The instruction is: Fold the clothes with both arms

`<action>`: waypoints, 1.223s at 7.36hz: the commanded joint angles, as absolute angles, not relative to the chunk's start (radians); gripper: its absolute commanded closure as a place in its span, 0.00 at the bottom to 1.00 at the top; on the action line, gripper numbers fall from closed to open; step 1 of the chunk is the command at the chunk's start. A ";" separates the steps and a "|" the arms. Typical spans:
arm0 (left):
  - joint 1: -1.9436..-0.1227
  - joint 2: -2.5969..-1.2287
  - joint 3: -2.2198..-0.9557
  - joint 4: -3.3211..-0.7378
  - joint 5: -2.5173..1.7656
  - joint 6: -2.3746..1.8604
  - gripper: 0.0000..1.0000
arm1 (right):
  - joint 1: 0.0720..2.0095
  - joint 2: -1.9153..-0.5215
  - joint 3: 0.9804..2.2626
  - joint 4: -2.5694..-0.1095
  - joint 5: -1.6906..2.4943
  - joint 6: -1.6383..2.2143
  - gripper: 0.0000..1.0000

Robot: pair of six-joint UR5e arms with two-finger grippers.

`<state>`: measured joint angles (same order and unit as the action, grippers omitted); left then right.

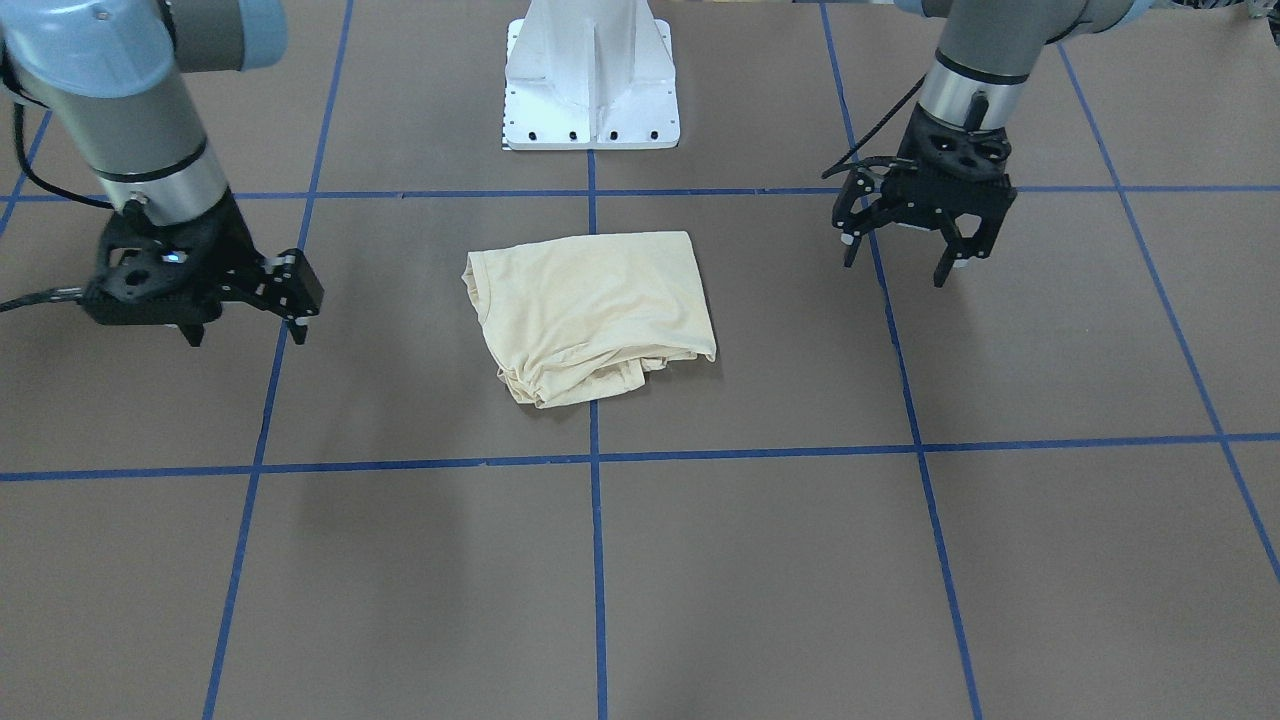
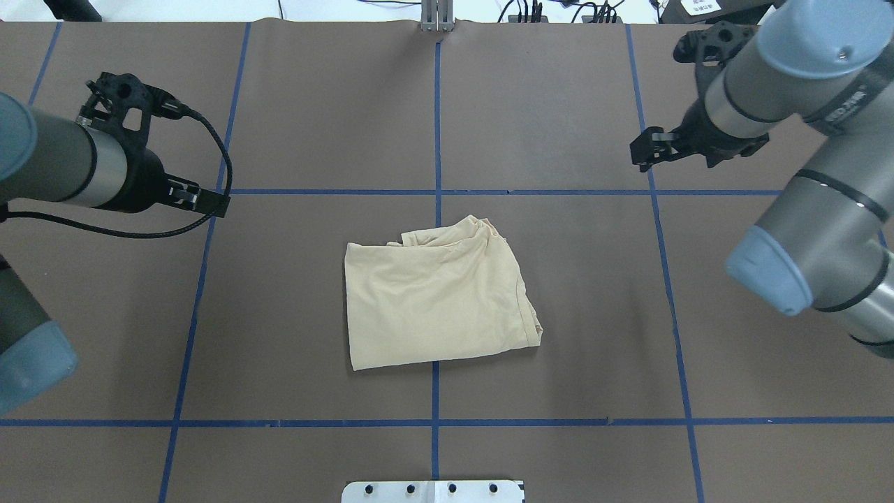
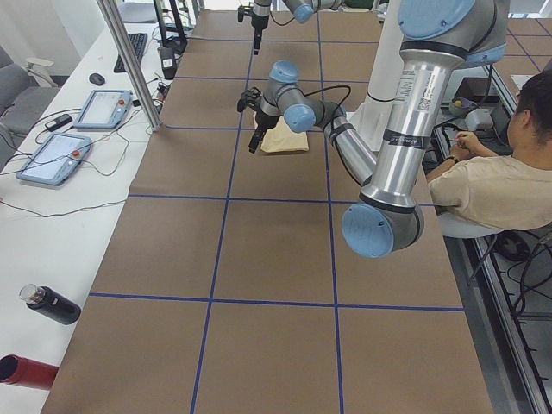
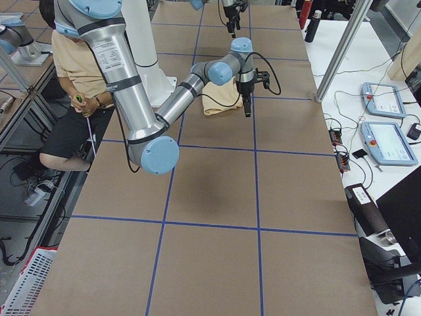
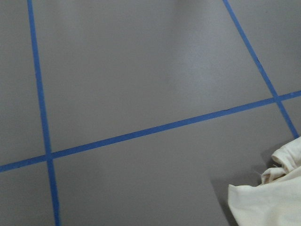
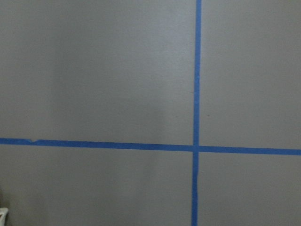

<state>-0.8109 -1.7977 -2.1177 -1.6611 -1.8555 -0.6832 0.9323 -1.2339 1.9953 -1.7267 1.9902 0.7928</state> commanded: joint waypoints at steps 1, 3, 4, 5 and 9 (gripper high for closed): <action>-0.932 -1.735 -2.117 -1.643 -1.928 -0.504 0.00 | 1.122 -1.446 2.034 -1.726 2.104 0.468 0.00; -0.978 -1.683 -2.114 -1.637 -1.992 -0.494 0.00 | 1.326 -1.624 2.025 -1.721 2.182 0.129 0.00; -1.064 -1.646 -2.106 -1.635 -2.134 -0.477 0.00 | 1.420 -1.714 2.014 -1.720 2.233 0.004 0.00; -1.157 -1.575 -2.100 -1.637 -2.217 -0.322 0.00 | 1.489 -1.791 2.003 -1.718 2.240 -0.077 0.00; -1.559 -1.513 -1.806 -1.647 -2.224 0.144 0.00 | 1.549 -1.864 1.921 -1.717 2.229 -0.081 0.00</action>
